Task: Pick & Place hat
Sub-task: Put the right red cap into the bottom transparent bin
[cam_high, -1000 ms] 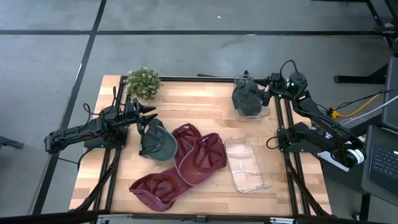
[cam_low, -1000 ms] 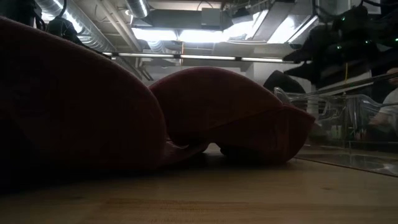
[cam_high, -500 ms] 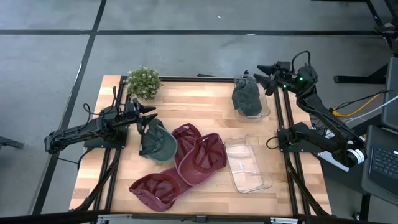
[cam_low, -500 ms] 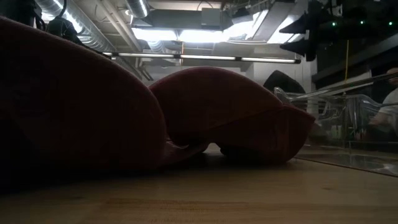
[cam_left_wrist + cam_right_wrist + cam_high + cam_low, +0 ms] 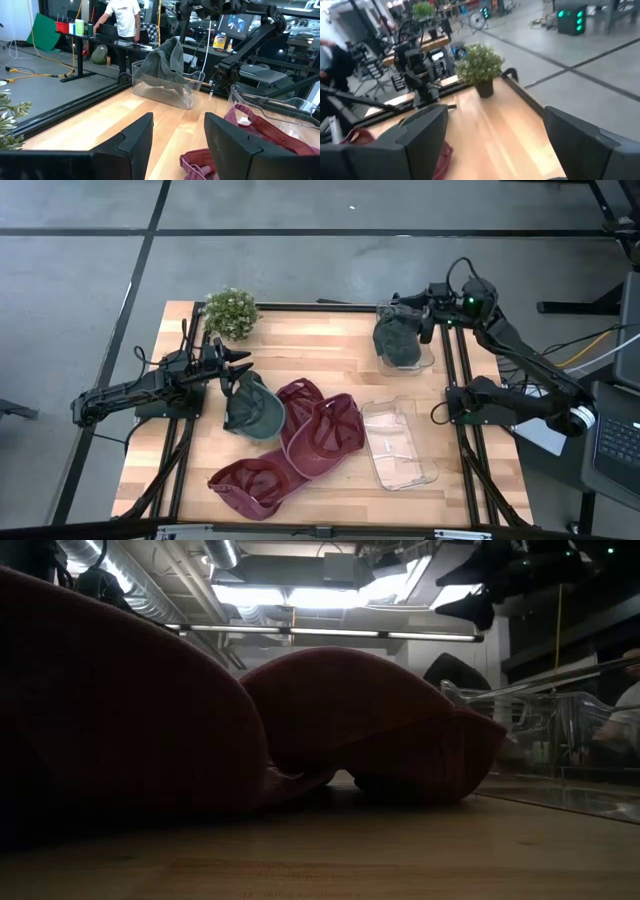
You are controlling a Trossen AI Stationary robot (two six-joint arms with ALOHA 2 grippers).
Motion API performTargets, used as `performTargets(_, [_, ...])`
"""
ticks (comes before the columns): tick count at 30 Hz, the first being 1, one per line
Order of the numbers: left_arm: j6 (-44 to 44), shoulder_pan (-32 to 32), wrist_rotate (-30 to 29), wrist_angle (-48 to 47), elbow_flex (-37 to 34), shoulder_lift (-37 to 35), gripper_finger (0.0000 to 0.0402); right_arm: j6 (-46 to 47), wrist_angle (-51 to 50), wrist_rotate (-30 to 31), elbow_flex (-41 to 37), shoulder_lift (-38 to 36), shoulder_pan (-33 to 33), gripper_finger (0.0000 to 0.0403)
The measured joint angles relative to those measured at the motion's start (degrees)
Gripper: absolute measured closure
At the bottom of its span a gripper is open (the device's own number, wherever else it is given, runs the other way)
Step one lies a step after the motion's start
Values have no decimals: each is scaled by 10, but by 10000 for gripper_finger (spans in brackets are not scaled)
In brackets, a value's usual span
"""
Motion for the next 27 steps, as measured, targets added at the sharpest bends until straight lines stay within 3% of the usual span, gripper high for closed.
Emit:
performTargets(6, [0, 0, 0, 0, 0, 0, 227, -42, -118, 40, 77, 52, 65, 79])
performTargets(14, [0, 0, 0, 0, 0, 0, 226, -26, -219, 118, 172, 127, 183, 79])
performTargets(27, [0, 0, 0, 0, 0, 0, 231, 219, -203, 294, 187, 220, 442, 79])
